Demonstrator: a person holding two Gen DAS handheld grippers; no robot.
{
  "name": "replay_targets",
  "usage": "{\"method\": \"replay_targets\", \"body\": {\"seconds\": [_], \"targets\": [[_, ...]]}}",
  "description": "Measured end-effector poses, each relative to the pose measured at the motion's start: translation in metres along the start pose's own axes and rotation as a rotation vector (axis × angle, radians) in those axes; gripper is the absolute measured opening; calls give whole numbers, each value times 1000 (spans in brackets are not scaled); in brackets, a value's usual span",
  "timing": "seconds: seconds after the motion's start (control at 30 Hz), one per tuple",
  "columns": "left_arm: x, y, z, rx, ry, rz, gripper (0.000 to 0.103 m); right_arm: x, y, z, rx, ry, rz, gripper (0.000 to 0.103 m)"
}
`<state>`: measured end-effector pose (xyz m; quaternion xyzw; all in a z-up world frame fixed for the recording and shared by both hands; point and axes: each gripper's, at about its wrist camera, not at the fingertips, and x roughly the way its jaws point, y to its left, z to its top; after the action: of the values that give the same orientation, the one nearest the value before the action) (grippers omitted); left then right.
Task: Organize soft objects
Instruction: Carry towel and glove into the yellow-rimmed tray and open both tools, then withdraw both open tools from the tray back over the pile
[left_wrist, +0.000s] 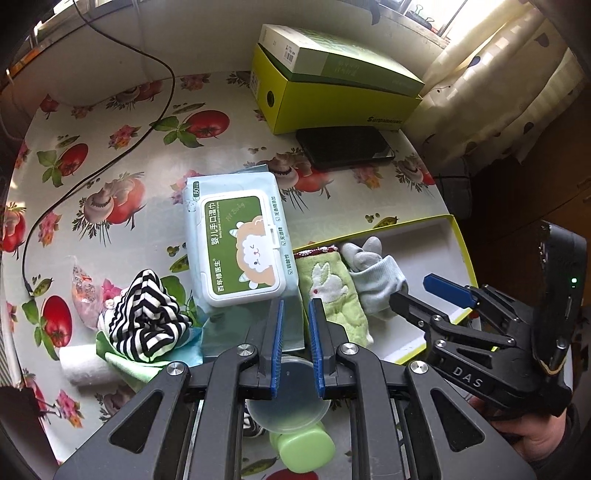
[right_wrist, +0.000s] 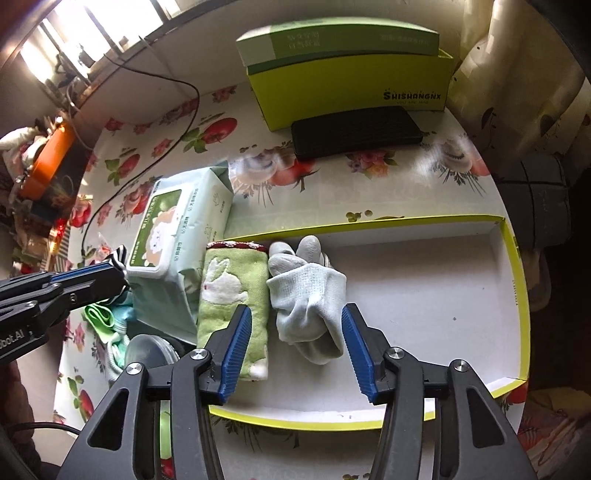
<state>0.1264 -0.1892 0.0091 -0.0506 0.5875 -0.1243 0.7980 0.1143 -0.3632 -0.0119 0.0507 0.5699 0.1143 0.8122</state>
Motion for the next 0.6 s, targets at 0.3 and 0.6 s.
{"method": "replay_targets", "body": {"seconds": [0.3,0.6], "targets": [[-19,11,-18,28,-16,27,14,-45,31,-10,-60,-26,-45,58],[-38,31,-35,10,-44,57,14,-58,67,-20,-137,-19,-52,58]]}}
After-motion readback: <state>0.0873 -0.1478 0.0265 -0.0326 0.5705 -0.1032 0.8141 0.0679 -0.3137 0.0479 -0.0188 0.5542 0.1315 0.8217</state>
